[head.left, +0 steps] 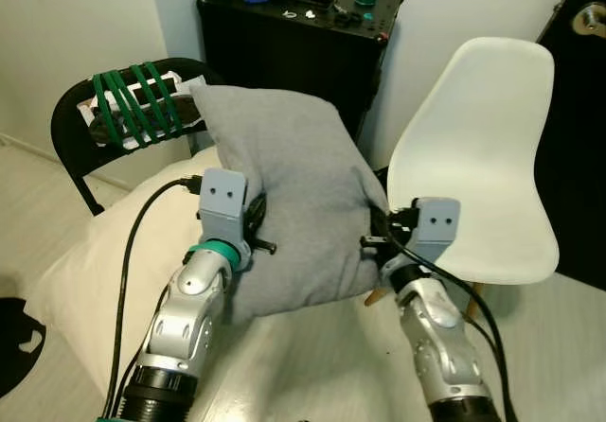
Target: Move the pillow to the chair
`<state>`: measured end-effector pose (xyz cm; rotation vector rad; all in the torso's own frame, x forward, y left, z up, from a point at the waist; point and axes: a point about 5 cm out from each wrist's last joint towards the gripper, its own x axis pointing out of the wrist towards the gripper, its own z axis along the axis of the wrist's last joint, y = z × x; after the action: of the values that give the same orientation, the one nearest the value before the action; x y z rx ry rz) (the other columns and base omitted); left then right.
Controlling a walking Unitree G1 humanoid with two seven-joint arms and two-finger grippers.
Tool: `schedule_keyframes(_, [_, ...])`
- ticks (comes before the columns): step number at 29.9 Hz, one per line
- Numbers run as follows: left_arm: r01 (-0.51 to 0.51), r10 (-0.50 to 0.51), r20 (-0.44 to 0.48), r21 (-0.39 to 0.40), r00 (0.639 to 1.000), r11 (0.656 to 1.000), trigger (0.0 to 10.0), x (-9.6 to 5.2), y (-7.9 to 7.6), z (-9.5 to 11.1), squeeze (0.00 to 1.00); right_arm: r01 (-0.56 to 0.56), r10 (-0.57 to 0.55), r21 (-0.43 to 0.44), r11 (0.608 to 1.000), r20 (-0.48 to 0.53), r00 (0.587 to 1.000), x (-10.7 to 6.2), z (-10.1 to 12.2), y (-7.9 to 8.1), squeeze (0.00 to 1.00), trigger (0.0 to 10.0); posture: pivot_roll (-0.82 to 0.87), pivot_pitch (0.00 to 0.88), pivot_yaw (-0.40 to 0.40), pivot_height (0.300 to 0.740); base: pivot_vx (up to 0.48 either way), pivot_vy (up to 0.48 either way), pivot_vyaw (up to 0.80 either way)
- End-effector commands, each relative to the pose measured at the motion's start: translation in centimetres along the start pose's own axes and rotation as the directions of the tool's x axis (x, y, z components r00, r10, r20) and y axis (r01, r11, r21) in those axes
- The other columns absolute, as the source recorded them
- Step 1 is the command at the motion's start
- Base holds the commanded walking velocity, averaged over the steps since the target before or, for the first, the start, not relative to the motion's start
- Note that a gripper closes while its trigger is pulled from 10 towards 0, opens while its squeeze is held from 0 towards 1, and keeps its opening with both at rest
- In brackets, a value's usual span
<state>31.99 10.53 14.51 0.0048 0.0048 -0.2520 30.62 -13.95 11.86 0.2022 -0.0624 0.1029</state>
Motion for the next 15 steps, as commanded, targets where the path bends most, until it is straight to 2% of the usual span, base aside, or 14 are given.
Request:
schedule_keyframes(1, [0.002, -0.002, 0.012, 0.011, 1.000, 1.000, 10.0, -0.16, 0.04, 0.22, 0.00, 0.010, -0.010, 0.011, 1.000, 0.031, 0.999, 0.03, 0.65, -0.05, 0.00, 10.0, 0.07, 0.039, 0.034, 0.740, 0.000, -0.349, 0.00])
schedule_keyframes(15, [0.004, -0.004, 0.004, 0.012, 1.000, 1.000, 10.0, -0.17, 0.03, 0.18, 0.00, 0.008, -0.008, 0.011, 1.000, 0.029, 1.000, 0.05, 0.67, -0.11, 0.00, 10.0, 0.07, 0.039, 0.038, 0.740, 0.000, -0.347, 0.00])
